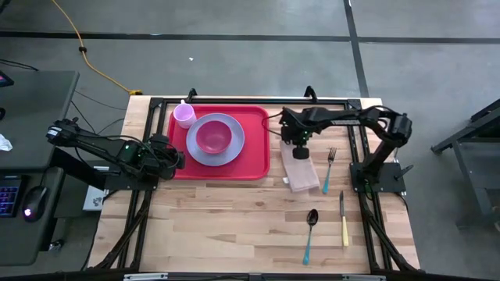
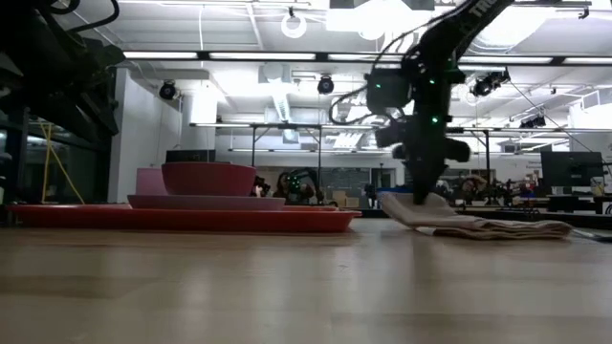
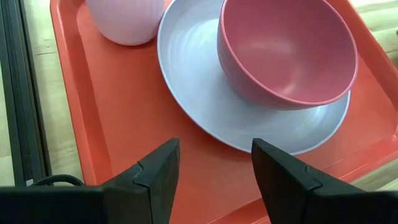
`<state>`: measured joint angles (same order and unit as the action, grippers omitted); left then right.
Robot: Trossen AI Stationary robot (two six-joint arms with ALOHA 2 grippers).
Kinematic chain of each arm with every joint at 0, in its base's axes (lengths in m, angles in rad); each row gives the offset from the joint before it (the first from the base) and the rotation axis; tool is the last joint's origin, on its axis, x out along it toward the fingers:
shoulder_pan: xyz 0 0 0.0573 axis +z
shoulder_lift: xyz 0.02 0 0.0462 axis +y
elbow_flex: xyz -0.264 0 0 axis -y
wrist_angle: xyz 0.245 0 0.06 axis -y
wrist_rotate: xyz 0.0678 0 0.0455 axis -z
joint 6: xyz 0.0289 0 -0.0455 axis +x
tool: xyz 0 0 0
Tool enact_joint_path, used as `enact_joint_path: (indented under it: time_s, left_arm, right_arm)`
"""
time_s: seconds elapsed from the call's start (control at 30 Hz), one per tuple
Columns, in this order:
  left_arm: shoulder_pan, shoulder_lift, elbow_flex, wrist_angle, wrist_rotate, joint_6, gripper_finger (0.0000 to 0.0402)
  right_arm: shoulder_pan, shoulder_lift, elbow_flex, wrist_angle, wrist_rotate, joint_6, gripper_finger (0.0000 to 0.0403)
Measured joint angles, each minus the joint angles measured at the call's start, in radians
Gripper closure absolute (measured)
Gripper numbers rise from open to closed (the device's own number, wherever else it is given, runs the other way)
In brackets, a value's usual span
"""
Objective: Set up tray
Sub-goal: Put the brown napkin on the orange tray to the right of the light purple plate
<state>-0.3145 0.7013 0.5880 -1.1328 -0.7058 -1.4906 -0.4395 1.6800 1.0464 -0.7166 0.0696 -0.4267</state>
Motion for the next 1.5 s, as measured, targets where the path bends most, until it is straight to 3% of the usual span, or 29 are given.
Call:
enact_joint_path:
  time_s: [0.33,0.8,1.5]
  left_arm:
    - [0.000,0.000,0.000,0.000,0.000,0.000,0.0174]
    - [0.000,0.000,0.000,0.008,0.000,0.000,0.0174]
    - [0.000,0.000,0.000,0.005,0.021,0.027,0.0174]
  right_arm:
    - [0.051,-0.002,0.075,0.060,-0.006,-0.051,0.0402]
    - [0.066,0.073,0.093,0.197,-0.140,-0.053,0.0402]
    - [0.030,0.467,0.701,-0.060,-0.102,-0.034,0.0403]
